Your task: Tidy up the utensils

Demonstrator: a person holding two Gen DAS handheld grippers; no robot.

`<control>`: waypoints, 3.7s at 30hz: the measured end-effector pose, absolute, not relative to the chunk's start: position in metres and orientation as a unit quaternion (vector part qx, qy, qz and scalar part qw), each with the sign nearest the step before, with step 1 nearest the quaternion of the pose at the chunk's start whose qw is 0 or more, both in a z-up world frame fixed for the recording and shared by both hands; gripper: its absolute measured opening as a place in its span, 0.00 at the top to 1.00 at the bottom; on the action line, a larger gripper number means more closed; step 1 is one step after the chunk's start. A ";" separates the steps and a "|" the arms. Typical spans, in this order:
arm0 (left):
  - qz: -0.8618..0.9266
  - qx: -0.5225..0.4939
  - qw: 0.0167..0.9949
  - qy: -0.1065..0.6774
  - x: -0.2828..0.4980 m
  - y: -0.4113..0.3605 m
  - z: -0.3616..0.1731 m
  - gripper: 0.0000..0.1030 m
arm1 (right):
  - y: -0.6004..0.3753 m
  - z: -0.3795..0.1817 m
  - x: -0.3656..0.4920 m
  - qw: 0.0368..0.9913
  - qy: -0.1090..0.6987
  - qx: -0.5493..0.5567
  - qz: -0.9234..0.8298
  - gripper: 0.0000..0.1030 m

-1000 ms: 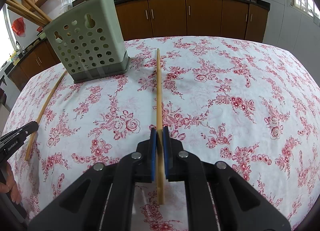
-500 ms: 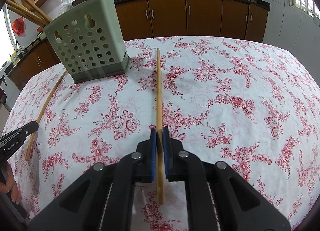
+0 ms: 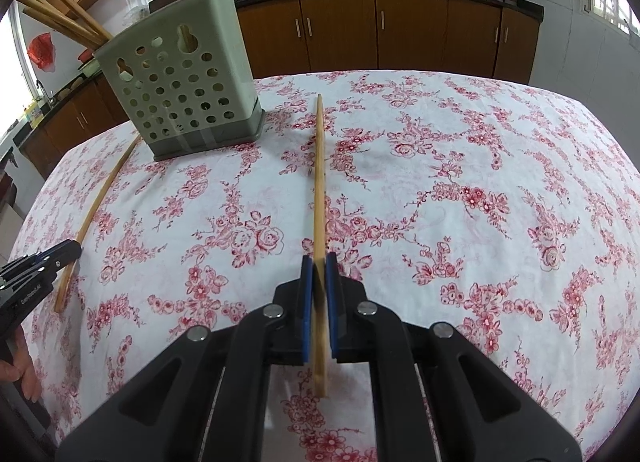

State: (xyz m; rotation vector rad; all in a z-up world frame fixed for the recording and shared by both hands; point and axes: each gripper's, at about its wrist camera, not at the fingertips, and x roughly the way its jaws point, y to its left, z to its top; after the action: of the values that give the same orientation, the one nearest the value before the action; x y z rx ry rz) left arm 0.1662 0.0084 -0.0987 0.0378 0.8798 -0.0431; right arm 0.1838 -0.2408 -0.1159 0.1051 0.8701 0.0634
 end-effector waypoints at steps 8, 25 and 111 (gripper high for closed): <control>-0.022 -0.005 0.907 0.420 0.154 0.019 -0.078 0.93 | -0.255 -0.079 0.166 0.924 0.374 0.073 0.035 0.93; -0.044 -0.075 0.959 0.270 0.135 0.038 0.044 0.93 | -0.278 0.022 0.149 0.968 0.233 0.093 0.032 0.93; -0.009 -0.006 0.992 0.126 0.074 0.002 0.075 0.02 | -0.215 0.070 0.082 0.993 0.113 0.007 0.044 0.04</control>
State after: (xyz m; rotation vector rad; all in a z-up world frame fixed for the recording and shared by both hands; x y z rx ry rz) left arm 0.0740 0.0017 0.0751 -0.0123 0.2522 -0.0186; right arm 0.0822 -0.2155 0.0704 0.0149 0.2269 0.0877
